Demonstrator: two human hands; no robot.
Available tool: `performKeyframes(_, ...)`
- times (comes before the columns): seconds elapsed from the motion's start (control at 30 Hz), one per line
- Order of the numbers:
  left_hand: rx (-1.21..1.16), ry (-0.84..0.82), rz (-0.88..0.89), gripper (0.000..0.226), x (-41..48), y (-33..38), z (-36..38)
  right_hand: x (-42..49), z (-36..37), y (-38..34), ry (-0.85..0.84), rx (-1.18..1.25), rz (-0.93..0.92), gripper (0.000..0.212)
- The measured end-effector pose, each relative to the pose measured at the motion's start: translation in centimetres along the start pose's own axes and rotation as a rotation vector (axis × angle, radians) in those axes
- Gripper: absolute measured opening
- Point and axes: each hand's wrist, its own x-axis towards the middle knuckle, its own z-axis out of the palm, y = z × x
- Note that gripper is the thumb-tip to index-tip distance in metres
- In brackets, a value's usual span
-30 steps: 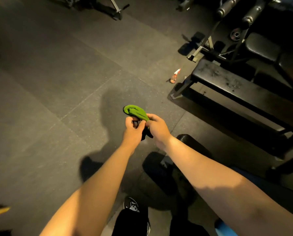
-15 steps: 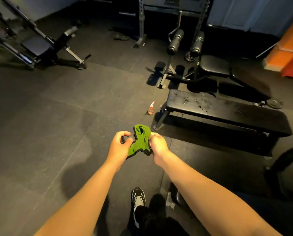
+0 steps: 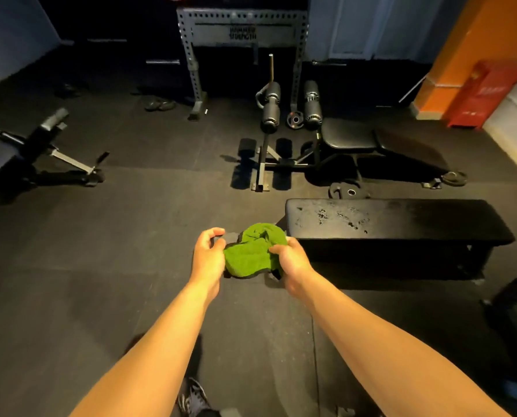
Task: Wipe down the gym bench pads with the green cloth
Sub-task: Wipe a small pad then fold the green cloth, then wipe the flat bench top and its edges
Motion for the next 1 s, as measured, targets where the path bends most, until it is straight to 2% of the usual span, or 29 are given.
performKeyframes(0.2,0.039,-0.232,-0.06,0.016,16.1,4.0,-3.4,10.5,10.9,-3.7,0.012,0.085,-0.046,0.033)
performKeyframes(0.27,0.186,-0.367,-0.098,0.033,21.2,5.5,-4.6,13.7,15.1,-5.1,0.06,0.115,-0.056,0.038)
performKeyframes(0.33,0.363,-0.435,-0.106,0.05,25.9,7.0,-5.7,16.7,18.7,-7.2,0.095,0.082,-0.048,0.048)
performKeyframes(0.37,0.454,-0.463,-0.1,0.051,28.3,7.9,-5.7,18.4,20.1,-8.3,0.108,0.078,-0.059,0.051)
performKeyframes(0.5,0.706,-0.559,-0.088,0.03,36.4,10.3,-3.4,24.3,23.4,-13.3,0.26,0.091,-0.09,0.048)
performKeyframes(0.67,0.704,-0.592,0.07,0.022,46.1,13.1,3.1,33.7,24.2,-18.6,0.396,0.099,-0.147,0.035)
performKeyframes(0.73,0.747,-0.63,0.125,0.041,50.0,14.5,5.9,38.0,23.6,-20.6,0.444,0.093,-0.166,0.03)
performKeyframes(0.77,0.744,-0.645,0.127,0.043,52.1,15.2,7.6,40.4,23.0,-21.7,0.47,0.102,-0.175,0.028)
performKeyframes(0.83,0.715,-0.723,0.127,0.013,56.5,16.3,11.5,45.5,21.4,-24.1,0.53,0.115,-0.165,0.028)
performKeyframes(0.87,0.706,-0.766,0.111,0.006,57.5,17.0,12.9,47.0,20.8,-25.0,0.549,0.115,-0.152,0.028)
performKeyframes(1.0,0.76,-0.925,0.102,0.013,64.0,20.2,22.5,53.8,16.3,-30.7,0.697,0.17,-0.127,0.026)
